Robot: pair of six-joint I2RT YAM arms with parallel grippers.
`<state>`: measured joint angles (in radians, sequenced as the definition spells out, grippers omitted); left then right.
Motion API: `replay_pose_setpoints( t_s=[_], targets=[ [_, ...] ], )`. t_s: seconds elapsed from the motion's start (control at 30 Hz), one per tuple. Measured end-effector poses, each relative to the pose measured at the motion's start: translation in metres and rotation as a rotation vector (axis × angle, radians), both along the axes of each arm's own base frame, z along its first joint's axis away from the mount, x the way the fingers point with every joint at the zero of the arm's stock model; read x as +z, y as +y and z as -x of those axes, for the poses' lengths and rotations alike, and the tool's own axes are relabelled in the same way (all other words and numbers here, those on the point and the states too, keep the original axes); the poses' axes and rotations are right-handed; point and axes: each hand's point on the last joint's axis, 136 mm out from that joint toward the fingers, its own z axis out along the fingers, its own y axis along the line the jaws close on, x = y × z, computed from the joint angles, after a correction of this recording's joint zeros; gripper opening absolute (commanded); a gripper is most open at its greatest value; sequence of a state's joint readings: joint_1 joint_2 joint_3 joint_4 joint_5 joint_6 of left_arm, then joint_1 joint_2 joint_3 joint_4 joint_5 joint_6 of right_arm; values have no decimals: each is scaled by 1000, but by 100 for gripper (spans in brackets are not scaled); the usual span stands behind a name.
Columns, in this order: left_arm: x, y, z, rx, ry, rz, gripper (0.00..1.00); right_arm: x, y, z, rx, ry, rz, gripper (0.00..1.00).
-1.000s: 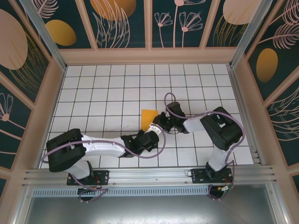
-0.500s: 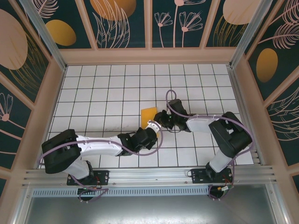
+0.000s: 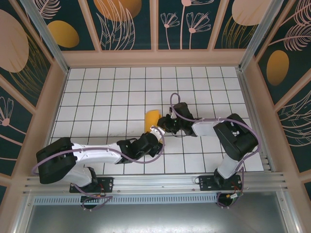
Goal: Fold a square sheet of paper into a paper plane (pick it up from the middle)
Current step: Third fold the triangle at the center of the table.
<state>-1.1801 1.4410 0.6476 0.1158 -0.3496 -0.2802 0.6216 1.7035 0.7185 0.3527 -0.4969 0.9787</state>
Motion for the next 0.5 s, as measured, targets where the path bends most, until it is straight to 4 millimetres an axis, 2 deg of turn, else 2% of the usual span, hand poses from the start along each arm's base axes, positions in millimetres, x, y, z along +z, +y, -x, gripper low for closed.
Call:
replay_pose_setpoints(
  t_s=[0.2,0.33,0.5],
  targets=[
    [-27,1,1,16,-41,-134,63,2,1,-1,0,-4,-8,20],
    [-23,8,-7,58,-97,-168,64,1,1,-1,-1,-1,-8,20],
    [-20,7,-15,76,-138,-191,59,2,1,-1,-1,-1,-9,21]
  ],
)
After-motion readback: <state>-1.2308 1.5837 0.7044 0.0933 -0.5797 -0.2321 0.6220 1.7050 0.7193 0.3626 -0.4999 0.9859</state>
